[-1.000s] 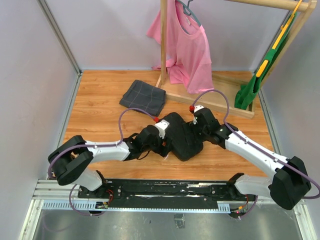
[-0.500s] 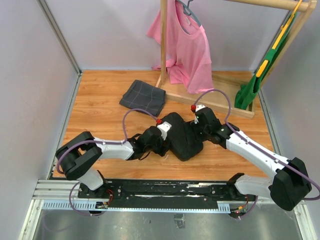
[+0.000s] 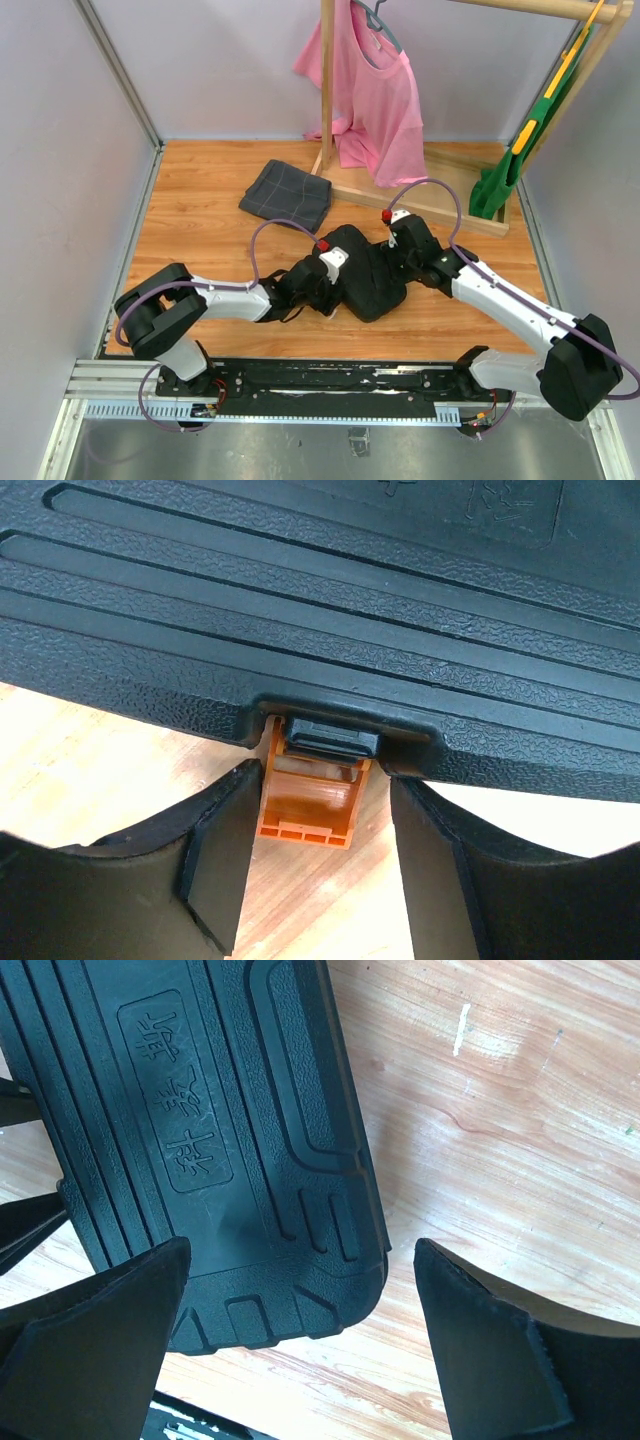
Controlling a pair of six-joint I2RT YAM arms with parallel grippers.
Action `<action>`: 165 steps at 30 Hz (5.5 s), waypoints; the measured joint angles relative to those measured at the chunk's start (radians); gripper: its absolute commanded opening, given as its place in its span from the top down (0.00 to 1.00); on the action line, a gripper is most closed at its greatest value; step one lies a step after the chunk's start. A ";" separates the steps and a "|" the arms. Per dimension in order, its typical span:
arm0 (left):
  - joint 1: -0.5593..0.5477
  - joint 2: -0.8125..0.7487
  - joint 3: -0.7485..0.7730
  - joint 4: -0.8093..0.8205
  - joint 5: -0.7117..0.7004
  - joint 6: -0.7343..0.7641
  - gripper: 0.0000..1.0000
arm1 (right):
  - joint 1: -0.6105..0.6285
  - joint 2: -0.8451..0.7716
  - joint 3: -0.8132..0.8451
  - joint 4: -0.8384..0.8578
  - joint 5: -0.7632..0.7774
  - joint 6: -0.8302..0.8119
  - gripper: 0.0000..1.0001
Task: Sort the tools into containers
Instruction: Adjust the storage box at the center of the board.
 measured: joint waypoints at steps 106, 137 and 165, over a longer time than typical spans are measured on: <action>-0.096 -0.091 0.200 -0.558 -0.101 -0.110 0.62 | 0.481 -0.087 -0.671 1.217 -0.183 -0.915 0.06; -0.081 -0.089 0.209 -0.570 -0.142 -0.121 0.61 | 0.644 0.641 -0.572 1.958 0.337 -1.204 0.09; -0.080 -0.175 0.200 -0.567 -0.127 -0.136 0.39 | 0.644 0.650 -0.528 1.959 0.427 -1.115 0.10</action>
